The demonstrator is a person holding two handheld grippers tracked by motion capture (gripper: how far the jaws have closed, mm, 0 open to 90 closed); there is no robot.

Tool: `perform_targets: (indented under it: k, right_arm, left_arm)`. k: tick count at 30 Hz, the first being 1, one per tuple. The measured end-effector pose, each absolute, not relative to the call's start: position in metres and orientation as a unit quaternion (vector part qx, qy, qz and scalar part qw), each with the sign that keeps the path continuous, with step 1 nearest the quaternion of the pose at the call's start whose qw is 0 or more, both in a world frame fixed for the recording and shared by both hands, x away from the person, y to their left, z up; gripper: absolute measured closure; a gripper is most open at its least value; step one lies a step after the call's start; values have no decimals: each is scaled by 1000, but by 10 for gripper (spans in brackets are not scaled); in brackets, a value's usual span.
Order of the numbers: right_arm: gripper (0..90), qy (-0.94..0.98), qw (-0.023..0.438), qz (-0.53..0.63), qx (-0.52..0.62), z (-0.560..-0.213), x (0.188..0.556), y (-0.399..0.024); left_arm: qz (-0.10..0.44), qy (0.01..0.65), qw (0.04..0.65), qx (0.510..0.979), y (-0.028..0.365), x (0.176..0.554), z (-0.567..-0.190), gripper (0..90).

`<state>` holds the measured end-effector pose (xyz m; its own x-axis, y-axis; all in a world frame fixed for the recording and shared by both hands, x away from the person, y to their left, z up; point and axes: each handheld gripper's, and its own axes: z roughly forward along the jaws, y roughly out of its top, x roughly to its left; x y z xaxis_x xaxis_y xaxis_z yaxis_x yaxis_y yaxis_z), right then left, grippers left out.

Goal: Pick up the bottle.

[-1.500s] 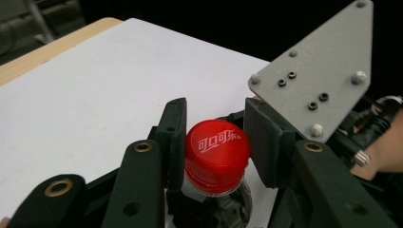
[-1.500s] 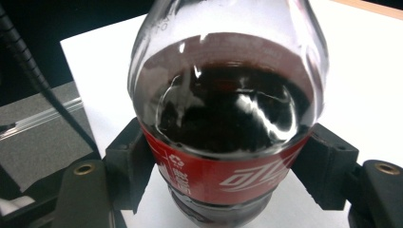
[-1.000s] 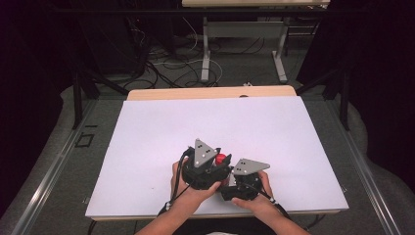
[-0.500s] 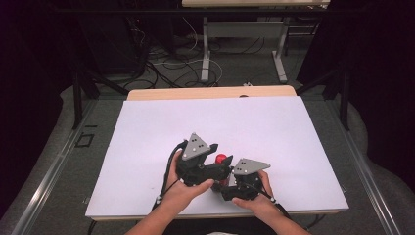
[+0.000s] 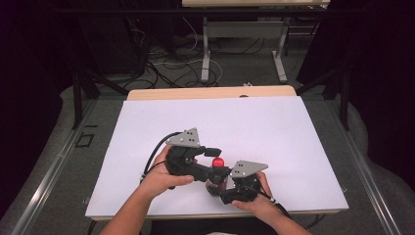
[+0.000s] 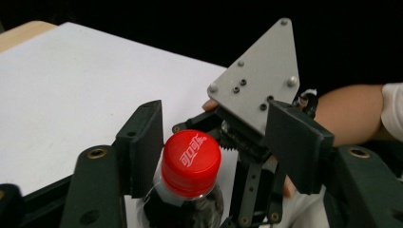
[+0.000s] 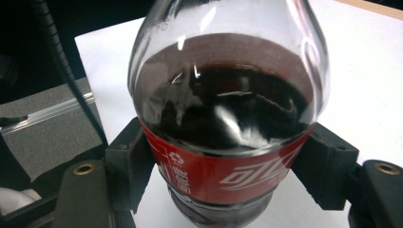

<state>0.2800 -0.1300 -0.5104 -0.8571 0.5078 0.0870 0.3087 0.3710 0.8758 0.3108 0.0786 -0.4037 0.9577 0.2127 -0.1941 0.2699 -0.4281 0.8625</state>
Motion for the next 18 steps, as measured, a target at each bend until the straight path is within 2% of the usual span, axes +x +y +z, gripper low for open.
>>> perform_targets:
  k: [6,12,18]
  right_arm:
    - [288,827,91,508,224,-509,278,-127]
    - [288,829,89,508,219,-509,274,-124]
    - [288,827,92,507,224,-509,275,-124]
  left_arm:
    - [-47,145,514,844,82,318,-413,478]
    - [-54,131,516,845,82,315,-412,607]
    - [-27,139,515,845,81,310,-411,616]
